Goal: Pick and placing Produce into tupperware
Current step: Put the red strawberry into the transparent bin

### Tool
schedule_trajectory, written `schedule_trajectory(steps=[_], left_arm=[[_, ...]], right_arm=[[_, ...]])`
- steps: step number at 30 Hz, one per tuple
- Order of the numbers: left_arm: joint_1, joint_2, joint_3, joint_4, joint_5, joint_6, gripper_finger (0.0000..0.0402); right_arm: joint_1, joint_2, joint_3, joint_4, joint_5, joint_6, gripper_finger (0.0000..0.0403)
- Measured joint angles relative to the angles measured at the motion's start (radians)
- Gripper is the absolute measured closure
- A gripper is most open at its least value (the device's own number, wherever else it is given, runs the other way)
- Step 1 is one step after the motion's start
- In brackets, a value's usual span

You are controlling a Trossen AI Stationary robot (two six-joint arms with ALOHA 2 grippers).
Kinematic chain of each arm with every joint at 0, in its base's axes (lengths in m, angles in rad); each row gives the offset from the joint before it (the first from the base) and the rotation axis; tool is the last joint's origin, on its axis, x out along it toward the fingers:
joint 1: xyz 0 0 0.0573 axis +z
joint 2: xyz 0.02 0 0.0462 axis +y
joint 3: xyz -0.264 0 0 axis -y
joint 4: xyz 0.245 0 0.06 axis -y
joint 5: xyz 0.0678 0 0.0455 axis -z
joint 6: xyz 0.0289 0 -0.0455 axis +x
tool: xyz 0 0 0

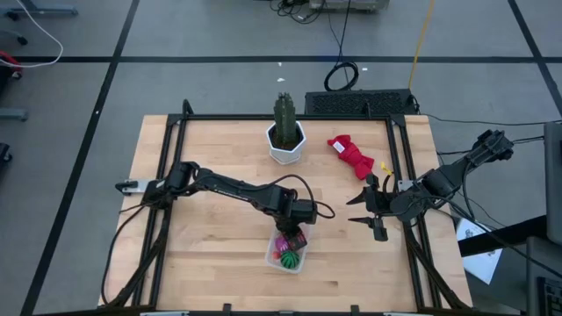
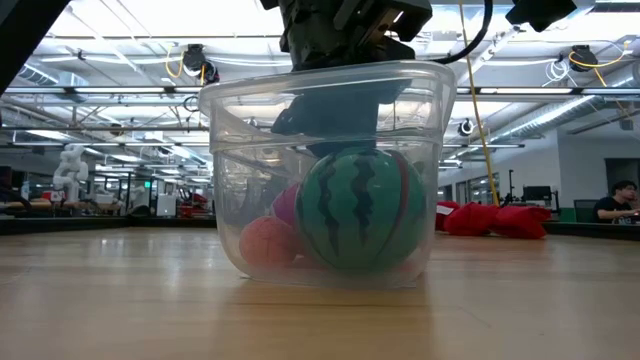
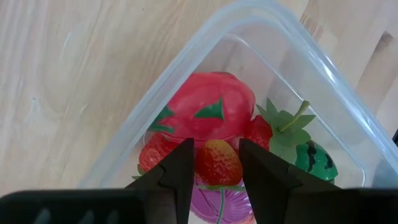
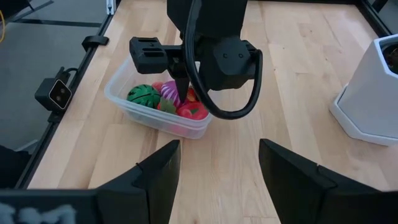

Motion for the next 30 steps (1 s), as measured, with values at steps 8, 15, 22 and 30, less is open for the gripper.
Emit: schedule_trajectory(steps=[8,15,22,30], left_arm=[[0.0,0.0,0.0,0.0,0.0,-0.034,0.0277],[0.002,0.0,0.0,0.0,0.0,-0.063,0.0277],[0.003,0.0,0.0,0.0,0.0,-0.108,0.0277],[0.002,0.0,0.0,0.031,0.025,-0.115,0.0277]], right_arm=[[0.0,0.0,0.0,0.0,0.0,0.0,0.0193],[0.0,0.0,0.0,0.0,0.0,0.001,0.0193],[0.0,0.0,0.0,0.0,0.0,0.001,0.0193],[0.0,0.0,0.0,0.0,0.0,0.0,0.0193]])
